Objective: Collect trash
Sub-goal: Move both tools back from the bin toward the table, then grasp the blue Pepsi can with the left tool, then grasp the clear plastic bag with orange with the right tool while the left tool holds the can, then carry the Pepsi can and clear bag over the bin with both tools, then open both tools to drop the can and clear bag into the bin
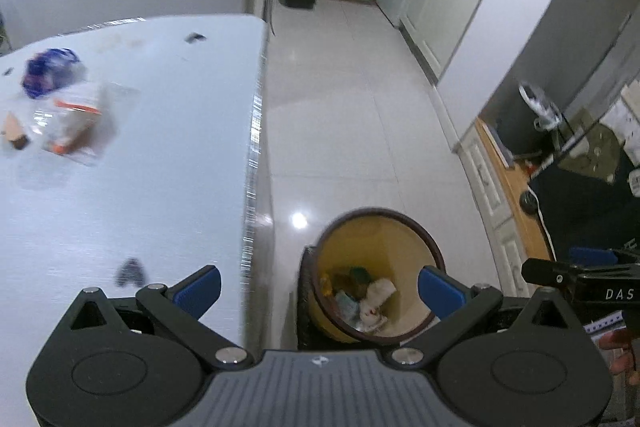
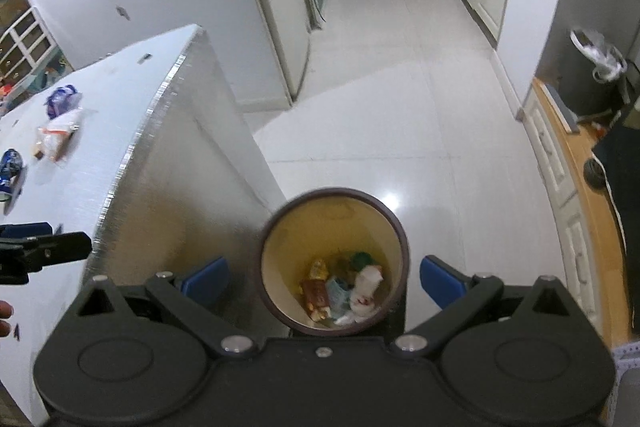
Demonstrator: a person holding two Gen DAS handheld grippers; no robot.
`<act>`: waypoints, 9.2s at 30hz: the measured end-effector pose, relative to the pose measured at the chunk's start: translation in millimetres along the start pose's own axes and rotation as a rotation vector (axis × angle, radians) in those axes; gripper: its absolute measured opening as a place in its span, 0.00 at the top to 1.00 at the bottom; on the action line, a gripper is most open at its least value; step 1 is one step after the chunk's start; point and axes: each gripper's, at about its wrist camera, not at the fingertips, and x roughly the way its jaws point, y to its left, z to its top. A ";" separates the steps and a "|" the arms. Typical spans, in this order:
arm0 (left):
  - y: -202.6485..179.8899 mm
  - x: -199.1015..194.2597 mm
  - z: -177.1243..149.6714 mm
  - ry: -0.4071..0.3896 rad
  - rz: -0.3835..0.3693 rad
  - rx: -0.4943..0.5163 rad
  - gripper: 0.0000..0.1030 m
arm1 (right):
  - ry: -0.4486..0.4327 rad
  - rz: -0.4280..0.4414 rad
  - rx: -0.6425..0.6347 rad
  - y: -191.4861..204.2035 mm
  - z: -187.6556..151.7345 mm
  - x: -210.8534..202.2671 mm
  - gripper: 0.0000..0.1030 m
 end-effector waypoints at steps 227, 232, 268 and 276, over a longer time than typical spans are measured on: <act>29.6 -50.2 15.2 -0.128 0.100 -0.094 0.71 | -0.090 0.108 -0.289 130.5 48.2 -33.7 0.93; -5.1 -25.3 23.5 -0.096 0.075 -0.061 0.71 | -0.068 0.085 -0.249 89.4 51.1 -26.2 0.93; -65.7 191.0 9.7 0.325 0.037 -0.087 0.72 | 0.312 -0.002 -0.135 -50.5 48.1 178.9 0.91; -58.3 233.4 -4.4 0.392 0.042 -0.157 0.72 | 0.422 0.016 -0.292 -36.4 56.0 248.8 0.90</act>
